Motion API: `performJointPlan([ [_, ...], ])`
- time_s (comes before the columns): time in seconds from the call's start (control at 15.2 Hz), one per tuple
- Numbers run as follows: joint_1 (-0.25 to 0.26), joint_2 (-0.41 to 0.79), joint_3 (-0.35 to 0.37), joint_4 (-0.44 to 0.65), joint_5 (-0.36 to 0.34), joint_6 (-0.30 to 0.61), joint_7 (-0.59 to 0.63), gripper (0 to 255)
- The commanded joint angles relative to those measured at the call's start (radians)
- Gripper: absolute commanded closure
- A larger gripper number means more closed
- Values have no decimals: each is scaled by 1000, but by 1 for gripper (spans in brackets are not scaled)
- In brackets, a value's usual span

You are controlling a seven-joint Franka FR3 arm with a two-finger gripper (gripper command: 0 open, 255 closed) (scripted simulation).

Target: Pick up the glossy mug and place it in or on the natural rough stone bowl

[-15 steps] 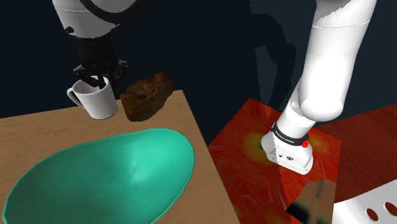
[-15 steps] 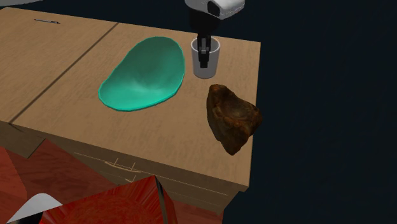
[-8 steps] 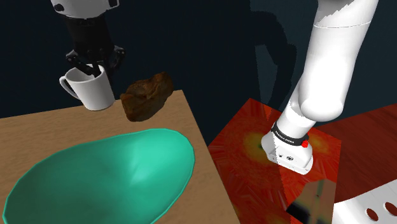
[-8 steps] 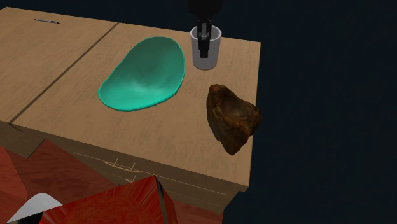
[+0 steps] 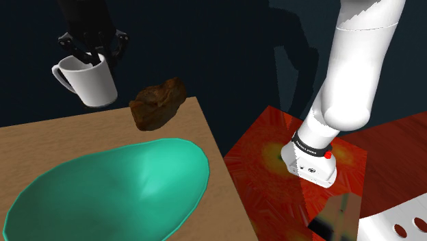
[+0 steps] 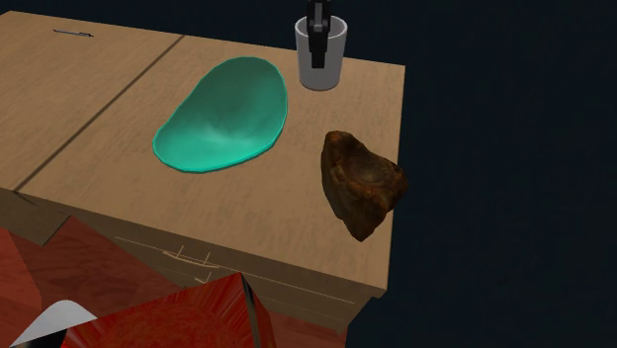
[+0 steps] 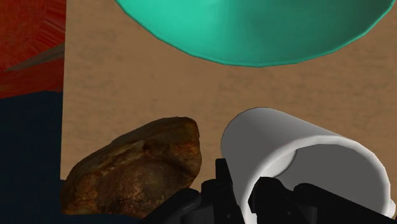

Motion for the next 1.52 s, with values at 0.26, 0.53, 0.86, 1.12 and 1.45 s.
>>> performJointPlan([
  [0.26,-61,-52,-15,-8,37,-32,-77,255],
  [0.53,-139,-111,-43,-57,80,-31,-180,255],
  [0.86,-221,-158,-87,-86,117,-41,-306,255],
  [1.12,-250,-173,-106,-121,129,-18,-352,255],
  [1.45,-254,-182,-107,-198,133,51,-356,255],
])
